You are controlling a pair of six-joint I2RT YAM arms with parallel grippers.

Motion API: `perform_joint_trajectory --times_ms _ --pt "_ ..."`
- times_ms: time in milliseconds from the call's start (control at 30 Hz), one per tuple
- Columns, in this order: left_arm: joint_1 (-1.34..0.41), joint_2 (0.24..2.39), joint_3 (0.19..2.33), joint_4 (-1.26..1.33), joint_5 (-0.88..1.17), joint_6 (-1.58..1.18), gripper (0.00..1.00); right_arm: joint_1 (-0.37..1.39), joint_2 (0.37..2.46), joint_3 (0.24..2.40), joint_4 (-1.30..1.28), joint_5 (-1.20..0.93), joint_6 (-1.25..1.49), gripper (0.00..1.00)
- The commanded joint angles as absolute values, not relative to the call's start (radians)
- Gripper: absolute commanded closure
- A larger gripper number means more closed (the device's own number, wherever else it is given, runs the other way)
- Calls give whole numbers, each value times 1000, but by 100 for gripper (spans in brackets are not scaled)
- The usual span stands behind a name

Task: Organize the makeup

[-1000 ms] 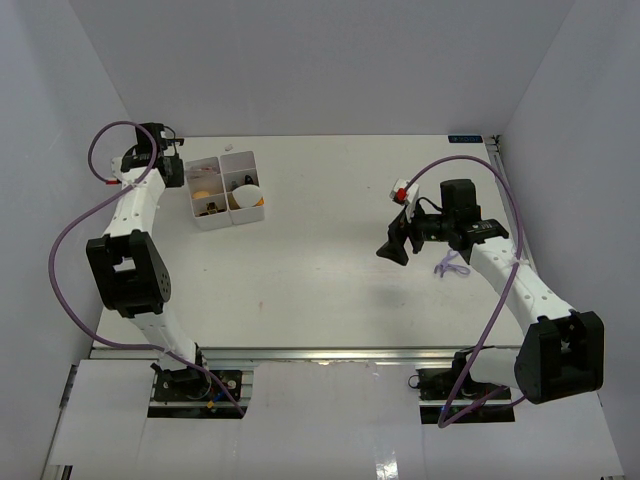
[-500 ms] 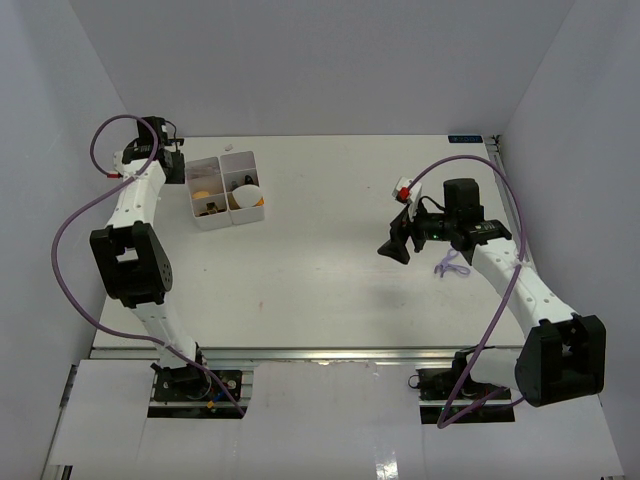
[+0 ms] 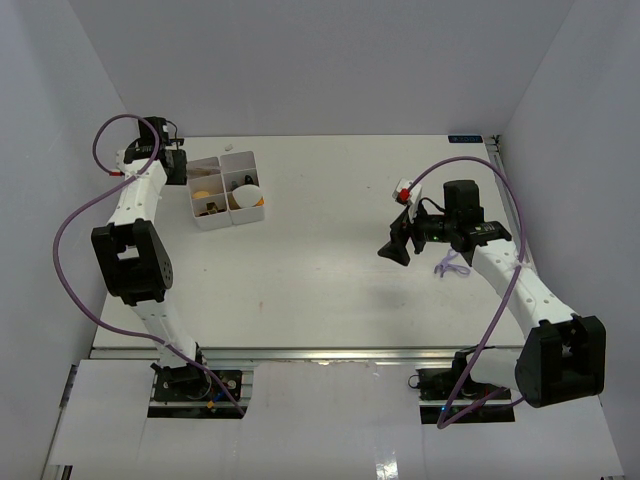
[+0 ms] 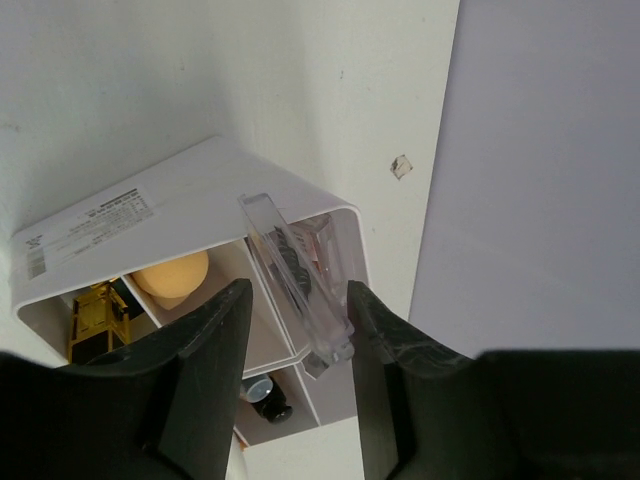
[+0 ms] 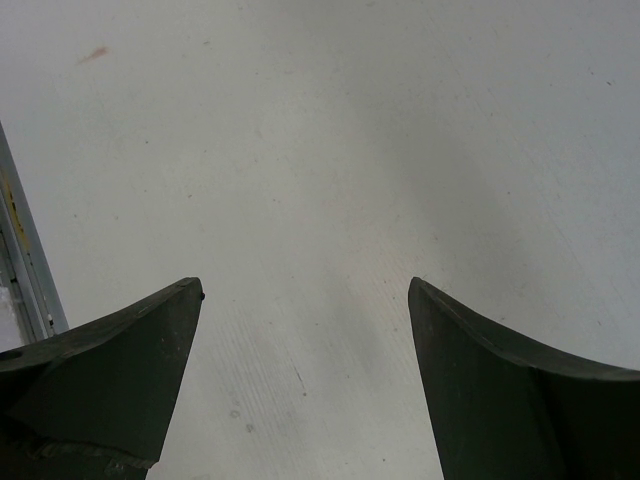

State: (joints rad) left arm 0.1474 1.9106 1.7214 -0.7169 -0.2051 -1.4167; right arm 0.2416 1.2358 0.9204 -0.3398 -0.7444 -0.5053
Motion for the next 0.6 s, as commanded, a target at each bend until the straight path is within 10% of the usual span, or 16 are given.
perform_joint_trajectory --times_ms 0,567 --pt "144 1858 1749 -681 -189 -1390 44 236 1213 917 -311 -770 -505 10" --pt "145 1840 1760 -574 -109 -1290 37 232 1213 916 -308 -772 -502 10"
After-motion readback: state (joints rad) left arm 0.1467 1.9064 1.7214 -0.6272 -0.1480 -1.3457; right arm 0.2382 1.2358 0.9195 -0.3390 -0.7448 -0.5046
